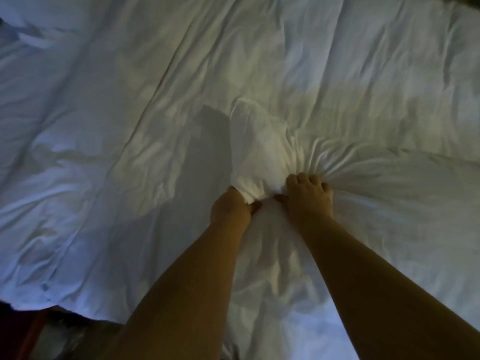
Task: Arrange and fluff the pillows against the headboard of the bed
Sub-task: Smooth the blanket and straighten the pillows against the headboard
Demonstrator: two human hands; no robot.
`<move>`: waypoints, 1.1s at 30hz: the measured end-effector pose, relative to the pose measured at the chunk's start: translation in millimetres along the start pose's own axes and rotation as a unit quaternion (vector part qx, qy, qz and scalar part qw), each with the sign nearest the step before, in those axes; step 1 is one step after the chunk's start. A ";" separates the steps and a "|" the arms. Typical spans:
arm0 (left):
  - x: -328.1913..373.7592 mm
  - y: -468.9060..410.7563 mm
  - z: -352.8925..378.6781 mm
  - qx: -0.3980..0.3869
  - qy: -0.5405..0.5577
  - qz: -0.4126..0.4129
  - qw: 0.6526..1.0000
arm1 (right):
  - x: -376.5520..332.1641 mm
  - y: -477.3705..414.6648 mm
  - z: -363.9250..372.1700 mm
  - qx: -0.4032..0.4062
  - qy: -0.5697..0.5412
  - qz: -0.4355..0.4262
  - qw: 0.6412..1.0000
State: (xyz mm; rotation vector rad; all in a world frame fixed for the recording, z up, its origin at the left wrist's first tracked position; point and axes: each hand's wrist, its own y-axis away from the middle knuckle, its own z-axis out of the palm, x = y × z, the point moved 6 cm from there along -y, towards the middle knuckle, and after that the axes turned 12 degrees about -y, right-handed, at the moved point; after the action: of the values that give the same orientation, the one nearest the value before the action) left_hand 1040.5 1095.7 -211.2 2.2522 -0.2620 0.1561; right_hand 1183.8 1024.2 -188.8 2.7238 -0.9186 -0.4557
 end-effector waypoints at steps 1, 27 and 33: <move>-0.6 -2.1 -0.1 -0.002 -0.005 0.016 1.000 | -1.3 -1.0 0.9 0.010 -0.009 -0.014 1.000; -388.9 71.7 -269.7 0.152 0.055 0.045 0.986 | -473.5 86.2 -24.2 -0.013 -0.048 -0.173 0.984; -431.5 44.7 -273.7 0.189 -0.057 0.046 0.979 | -507.7 77.6 18.0 -0.056 -0.025 -0.157 0.986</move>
State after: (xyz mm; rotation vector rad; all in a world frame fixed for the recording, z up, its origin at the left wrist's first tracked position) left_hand 604.4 1337.0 -89.7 2.6320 -0.4281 0.1357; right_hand 751.5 1276.0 -71.1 2.7701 -0.4562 -0.6160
